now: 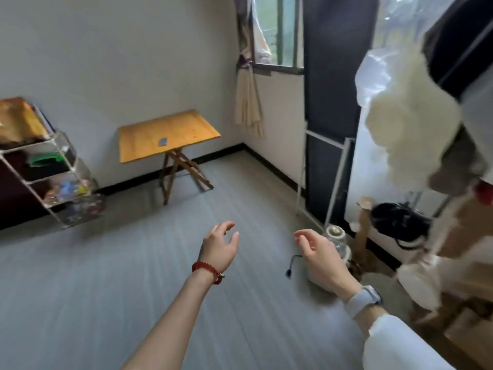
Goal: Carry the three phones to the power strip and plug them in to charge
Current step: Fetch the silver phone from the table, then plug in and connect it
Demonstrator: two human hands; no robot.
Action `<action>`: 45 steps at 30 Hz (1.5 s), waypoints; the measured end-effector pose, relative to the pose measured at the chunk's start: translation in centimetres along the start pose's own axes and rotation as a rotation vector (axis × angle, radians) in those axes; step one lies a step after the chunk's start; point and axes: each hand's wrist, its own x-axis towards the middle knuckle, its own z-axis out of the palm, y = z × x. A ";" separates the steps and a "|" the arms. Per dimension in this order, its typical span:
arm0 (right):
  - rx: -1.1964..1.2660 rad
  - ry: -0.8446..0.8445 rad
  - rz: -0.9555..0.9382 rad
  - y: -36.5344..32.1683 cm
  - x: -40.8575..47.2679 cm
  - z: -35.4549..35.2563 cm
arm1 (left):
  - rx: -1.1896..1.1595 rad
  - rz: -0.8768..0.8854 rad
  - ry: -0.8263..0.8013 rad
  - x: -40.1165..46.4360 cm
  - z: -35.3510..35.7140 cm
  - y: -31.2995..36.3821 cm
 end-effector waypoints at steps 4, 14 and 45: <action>-0.035 -0.040 -0.084 -4.0 12.5 4.4 | 0.000 0.009 0.037 11.4 -1.7 -0.1; -0.108 -0.398 -0.332 -17.2 33.7 25.8 | 0.052 -0.290 0.284 27.4 -14.2 -19.4; -0.286 -0.572 -0.098 -26.7 102.8 71.6 | 0.085 -0.514 0.034 100.5 -17.2 -57.9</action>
